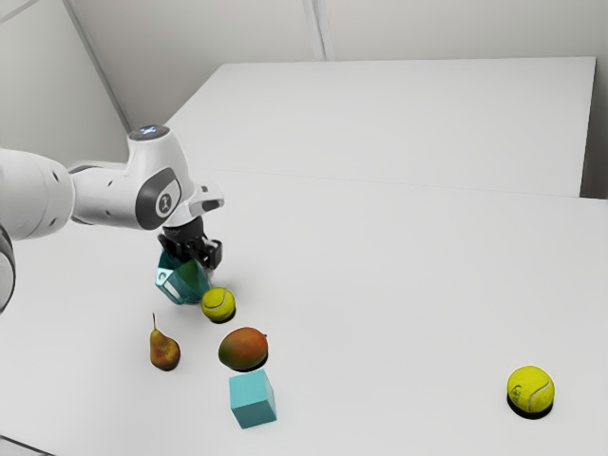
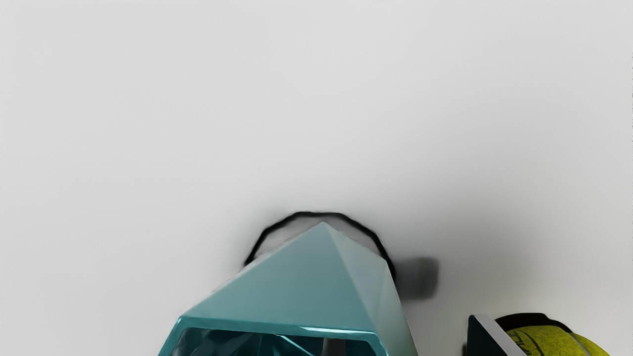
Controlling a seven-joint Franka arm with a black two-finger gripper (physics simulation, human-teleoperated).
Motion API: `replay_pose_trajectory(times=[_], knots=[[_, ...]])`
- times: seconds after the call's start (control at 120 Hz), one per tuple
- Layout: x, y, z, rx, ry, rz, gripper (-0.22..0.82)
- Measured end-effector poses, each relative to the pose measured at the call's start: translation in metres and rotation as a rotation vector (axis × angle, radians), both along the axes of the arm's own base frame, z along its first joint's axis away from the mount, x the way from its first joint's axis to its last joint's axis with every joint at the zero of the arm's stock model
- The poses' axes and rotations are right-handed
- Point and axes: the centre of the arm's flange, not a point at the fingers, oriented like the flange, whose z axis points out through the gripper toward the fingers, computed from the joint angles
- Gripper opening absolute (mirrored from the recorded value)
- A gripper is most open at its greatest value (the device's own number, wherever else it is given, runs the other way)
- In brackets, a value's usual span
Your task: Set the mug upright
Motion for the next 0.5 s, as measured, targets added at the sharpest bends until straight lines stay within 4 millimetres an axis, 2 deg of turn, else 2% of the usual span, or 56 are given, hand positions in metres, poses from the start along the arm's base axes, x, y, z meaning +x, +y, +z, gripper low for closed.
replay_pose_trajectory(times=[0.092, 0.2, 0.4, 0.5], knots=[[0.002, 0.0, 0.003, -0.001, -0.009, -0.002, 0.34], [0.003, 0.0, 0.006, -0.001, -0.014, -0.007, 0.45], [0.008, 0.002, 0.019, -0.005, -0.031, -0.011, 0.54], [0.011, 0.002, 0.032, -0.009, -0.043, -0.012, 0.57]])
